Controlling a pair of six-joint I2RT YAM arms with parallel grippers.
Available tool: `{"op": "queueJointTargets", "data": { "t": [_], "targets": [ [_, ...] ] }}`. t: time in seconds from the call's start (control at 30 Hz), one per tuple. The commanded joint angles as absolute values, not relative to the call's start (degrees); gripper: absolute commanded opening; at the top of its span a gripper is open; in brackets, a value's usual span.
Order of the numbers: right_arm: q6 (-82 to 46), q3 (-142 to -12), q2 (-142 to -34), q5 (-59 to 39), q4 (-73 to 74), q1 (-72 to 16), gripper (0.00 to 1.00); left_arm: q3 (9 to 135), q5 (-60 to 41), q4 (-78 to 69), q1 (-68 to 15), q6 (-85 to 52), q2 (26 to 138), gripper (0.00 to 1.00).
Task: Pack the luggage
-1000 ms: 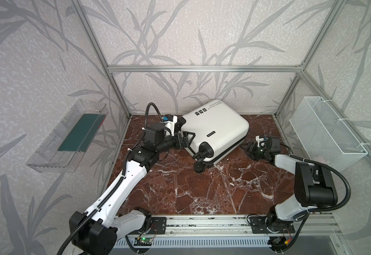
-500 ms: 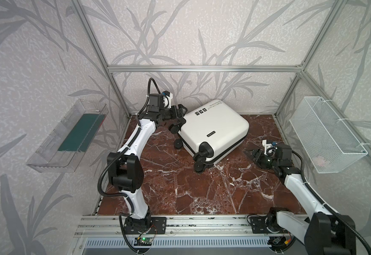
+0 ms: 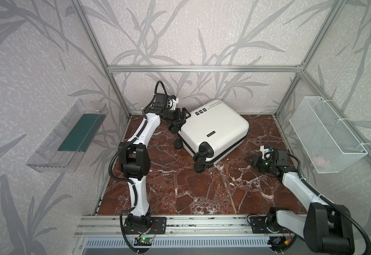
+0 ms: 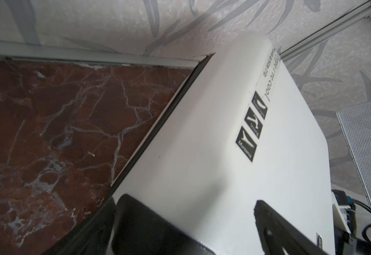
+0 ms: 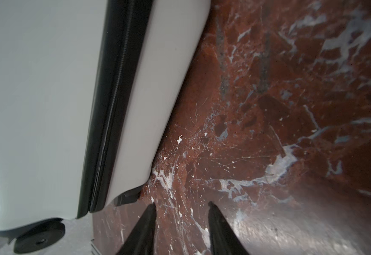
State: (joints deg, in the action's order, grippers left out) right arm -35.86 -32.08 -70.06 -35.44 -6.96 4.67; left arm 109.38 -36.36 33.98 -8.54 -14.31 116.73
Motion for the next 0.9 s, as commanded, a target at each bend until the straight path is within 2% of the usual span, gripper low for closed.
{"op": "queueJointTargets", "data": {
  "t": [0.0,0.43,0.7,0.87],
  "targets": [
    [-35.4,-36.5,-76.1,-38.9,-2.3,4.8,0.3,104.8,-39.7,36.3,-8.8,-12.7,112.8,0.99],
    [-37.8,-48.6,-93.1,-39.7,0.8,3.9,0.27,74.4,-41.3,19.7,-13.2,-20.9,94.1,0.99],
    [-38.8,-54.9,-98.2,-41.1,0.7,0.0,0.26,54.1,-35.3,4.2,-17.8,-32.8,78.3,0.99],
    [-39.2,-61.4,-103.2,-41.0,-0.8,-2.5,0.26,47.8,-31.9,0.4,-20.0,-37.0,72.8,0.99]
  ]
}}
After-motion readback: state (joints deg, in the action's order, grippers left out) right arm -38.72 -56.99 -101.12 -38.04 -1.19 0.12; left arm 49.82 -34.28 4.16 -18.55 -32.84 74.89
